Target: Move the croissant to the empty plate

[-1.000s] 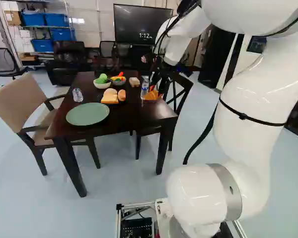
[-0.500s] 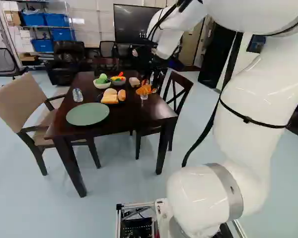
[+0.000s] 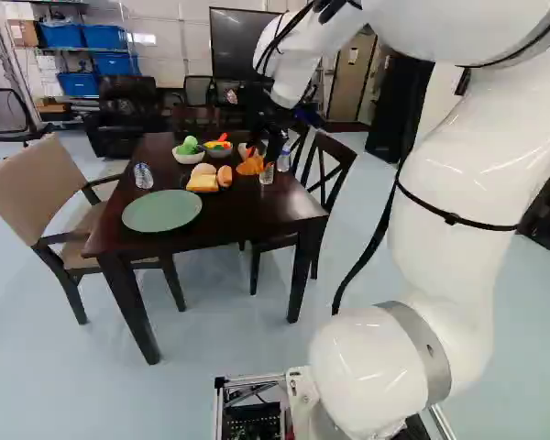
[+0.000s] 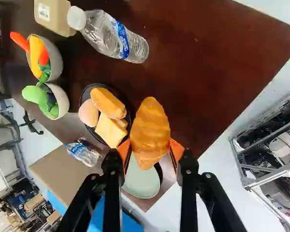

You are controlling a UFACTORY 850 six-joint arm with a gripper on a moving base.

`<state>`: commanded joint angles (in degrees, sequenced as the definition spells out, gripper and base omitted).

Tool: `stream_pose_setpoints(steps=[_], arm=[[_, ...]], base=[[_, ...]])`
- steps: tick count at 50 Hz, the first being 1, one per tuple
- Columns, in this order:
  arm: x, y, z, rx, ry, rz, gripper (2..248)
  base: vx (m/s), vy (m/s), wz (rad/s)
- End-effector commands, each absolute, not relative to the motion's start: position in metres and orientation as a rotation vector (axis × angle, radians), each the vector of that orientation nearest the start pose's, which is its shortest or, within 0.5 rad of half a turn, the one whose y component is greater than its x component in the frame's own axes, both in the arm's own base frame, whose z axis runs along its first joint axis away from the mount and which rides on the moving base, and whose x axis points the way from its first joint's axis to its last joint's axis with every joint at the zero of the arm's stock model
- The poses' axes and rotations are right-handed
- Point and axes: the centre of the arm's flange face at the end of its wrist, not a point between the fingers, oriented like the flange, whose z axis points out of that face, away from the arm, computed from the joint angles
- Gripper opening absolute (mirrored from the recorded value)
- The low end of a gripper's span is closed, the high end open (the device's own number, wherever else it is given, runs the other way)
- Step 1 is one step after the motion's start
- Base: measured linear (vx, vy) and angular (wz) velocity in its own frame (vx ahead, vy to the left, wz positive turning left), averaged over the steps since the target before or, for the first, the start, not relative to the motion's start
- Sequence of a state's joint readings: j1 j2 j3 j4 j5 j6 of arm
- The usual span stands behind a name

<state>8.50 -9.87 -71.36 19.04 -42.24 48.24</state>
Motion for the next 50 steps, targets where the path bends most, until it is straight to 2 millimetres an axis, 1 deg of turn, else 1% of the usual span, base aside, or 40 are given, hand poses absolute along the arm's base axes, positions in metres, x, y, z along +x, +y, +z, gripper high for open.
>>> stream_pose_setpoints(steps=[50], arm=[[0.542, 0.197, 0.594, -2.543, 0.981, -0.201, 124]], base=[[0.000, 0.000, 0.000]])
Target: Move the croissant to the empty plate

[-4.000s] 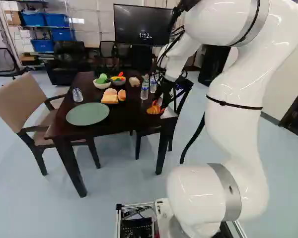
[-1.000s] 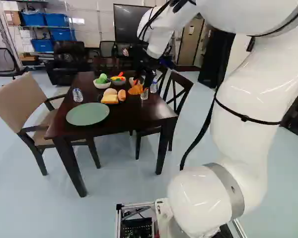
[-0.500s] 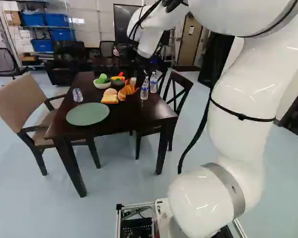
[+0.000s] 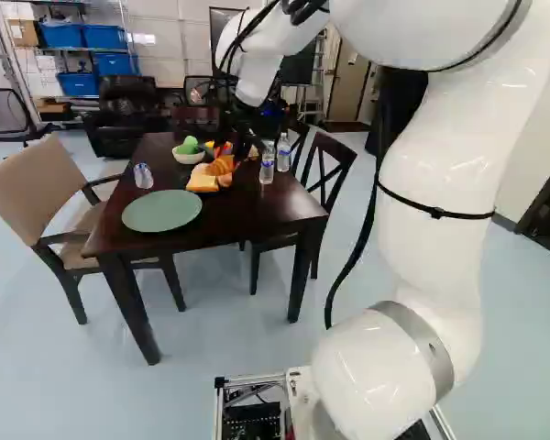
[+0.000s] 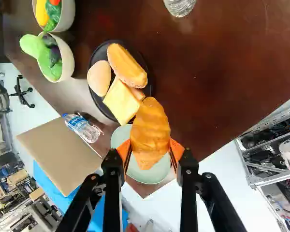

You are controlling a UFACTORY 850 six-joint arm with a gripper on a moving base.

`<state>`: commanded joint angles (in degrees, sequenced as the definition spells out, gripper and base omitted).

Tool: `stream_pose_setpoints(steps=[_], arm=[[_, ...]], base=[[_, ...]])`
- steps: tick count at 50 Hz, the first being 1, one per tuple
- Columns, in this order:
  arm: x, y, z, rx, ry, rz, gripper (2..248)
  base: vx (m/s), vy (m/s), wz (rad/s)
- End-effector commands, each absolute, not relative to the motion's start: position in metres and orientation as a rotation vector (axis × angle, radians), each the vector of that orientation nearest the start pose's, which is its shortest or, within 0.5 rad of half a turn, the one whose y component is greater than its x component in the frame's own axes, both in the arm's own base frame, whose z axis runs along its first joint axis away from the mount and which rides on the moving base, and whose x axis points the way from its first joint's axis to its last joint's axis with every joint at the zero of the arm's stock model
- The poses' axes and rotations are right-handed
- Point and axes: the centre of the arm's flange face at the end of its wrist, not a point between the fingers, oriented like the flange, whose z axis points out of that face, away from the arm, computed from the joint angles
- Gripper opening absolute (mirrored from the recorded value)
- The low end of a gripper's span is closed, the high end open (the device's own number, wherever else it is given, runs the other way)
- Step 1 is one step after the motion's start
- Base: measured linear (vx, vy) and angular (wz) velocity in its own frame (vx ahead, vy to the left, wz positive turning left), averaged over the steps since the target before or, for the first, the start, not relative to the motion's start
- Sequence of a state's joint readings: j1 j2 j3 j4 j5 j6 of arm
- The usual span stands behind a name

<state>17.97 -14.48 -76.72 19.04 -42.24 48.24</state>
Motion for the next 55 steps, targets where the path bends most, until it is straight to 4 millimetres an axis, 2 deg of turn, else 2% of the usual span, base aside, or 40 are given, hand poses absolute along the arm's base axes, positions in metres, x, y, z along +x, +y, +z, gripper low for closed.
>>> stream_pose_setpoints(steps=[23, 55], arm=[[0.546, 0.242, 0.592, -2.569, 0.887, -0.186, 124], [0.561, 0.311, 0.548, -2.635, 0.786, -0.113, 124]], base=[[0.000, 0.000, 0.000], [0.000, 0.000, 0.000]])
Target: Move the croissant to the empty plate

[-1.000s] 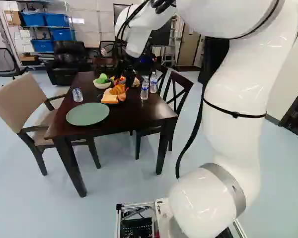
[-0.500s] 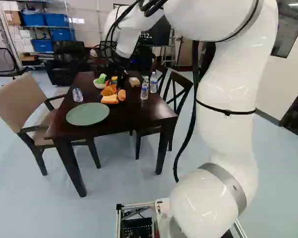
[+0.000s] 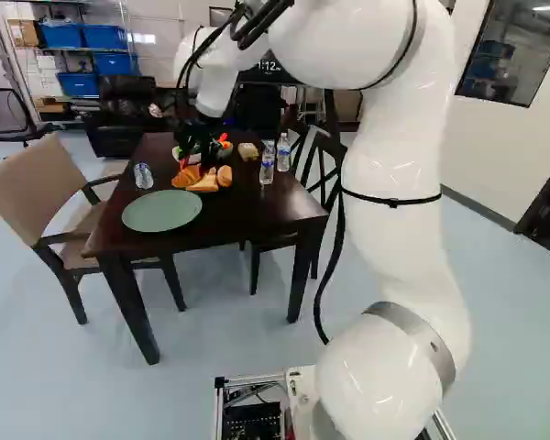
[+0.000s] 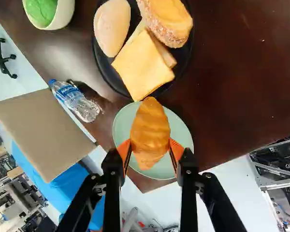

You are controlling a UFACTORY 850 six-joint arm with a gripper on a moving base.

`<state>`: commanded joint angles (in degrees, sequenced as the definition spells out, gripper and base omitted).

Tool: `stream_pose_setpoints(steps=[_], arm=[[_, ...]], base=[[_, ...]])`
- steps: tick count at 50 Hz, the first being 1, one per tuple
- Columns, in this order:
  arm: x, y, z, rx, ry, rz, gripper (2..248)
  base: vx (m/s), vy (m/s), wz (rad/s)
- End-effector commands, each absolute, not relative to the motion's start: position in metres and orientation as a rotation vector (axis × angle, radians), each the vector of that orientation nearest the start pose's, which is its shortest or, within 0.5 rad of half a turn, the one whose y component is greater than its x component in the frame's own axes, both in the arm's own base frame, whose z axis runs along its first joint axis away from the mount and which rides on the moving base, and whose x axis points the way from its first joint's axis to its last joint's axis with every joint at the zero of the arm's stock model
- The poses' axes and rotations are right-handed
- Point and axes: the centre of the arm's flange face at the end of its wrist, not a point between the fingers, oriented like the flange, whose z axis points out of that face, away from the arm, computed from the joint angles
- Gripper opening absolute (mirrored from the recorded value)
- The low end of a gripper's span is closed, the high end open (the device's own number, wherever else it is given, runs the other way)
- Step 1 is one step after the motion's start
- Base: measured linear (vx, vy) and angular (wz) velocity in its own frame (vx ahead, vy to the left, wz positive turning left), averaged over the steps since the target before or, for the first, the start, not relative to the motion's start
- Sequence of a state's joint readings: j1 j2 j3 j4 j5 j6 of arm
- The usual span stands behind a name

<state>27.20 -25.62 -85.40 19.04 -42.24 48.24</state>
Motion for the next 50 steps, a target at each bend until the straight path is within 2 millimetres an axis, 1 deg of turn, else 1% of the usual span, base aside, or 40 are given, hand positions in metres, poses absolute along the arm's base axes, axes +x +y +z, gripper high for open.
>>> stream_pose_setpoints(steps=[31, 38, 50], arm=[[0.572, 0.378, 0.502, -2.686, 0.692, -0.057, 124], [0.575, 0.379, 0.492, -2.696, 0.697, -0.044, 124], [0.575, 0.379, 0.492, -2.696, 0.697, -0.044, 124]], base=[[0.000, 0.000, 0.000], [0.000, 0.000, 0.000], [0.000, 0.000, 0.000]])
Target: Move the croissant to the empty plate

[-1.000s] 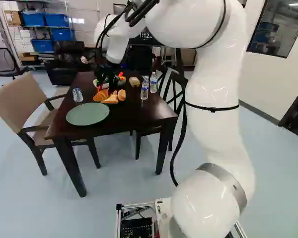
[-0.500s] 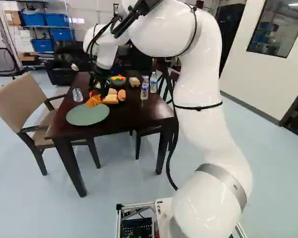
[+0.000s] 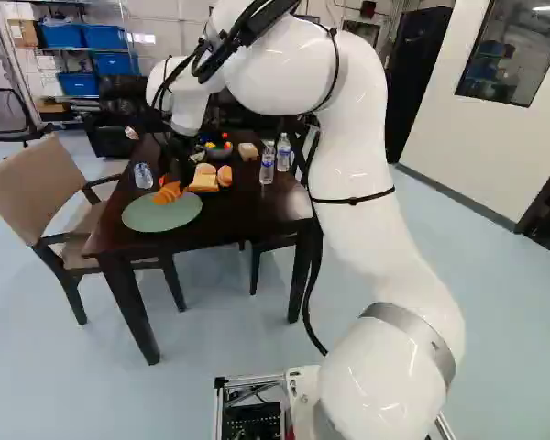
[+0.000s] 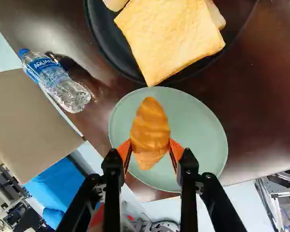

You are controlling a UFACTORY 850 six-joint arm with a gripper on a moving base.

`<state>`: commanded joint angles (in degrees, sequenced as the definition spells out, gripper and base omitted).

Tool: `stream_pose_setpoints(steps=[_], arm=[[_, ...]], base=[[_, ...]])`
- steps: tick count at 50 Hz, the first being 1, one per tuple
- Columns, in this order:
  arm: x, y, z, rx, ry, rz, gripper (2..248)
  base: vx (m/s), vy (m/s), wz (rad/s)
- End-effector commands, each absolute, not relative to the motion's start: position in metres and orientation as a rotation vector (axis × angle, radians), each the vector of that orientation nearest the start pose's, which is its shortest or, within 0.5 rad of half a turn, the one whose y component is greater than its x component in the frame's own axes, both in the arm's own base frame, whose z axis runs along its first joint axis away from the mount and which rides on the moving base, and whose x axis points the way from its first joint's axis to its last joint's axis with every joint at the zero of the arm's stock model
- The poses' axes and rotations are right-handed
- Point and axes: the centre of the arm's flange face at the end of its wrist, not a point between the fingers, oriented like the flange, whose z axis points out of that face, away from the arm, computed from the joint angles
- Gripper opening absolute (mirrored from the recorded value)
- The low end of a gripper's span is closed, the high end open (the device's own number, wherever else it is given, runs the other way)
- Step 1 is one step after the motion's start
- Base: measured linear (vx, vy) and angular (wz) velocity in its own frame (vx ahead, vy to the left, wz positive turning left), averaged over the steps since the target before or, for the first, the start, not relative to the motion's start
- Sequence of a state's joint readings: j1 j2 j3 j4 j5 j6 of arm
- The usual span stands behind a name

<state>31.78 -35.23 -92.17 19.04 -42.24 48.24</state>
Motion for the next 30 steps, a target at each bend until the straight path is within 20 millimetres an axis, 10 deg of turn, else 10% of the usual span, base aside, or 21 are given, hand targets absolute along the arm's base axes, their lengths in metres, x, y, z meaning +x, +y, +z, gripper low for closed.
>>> stream_pose_setpoints(steps=[14, 20, 24, 25, 30], arm=[[0.5749, 0.3793, 0.4917, -2.696, 0.697, -0.044, 144], [0.5749, 0.3793, 0.4917, -2.696, 0.697, -0.044, 209], [0.5749, 0.3793, 0.4917, -2.696, 0.697, -0.044, 209], [0.5749, 0.3793, 0.4917, -2.696, 0.697, -0.044, 243], [0.5741, 0.3788, 0.4951, -2.693, 0.695, -0.049, 247]], base=[[0.000, 0.000, 0.000], [0.000, 0.000, 0.000], [0.000, 0.000, 0.000], [0.000, 0.000, 0.000], [0.000, 0.000, 0.000]])
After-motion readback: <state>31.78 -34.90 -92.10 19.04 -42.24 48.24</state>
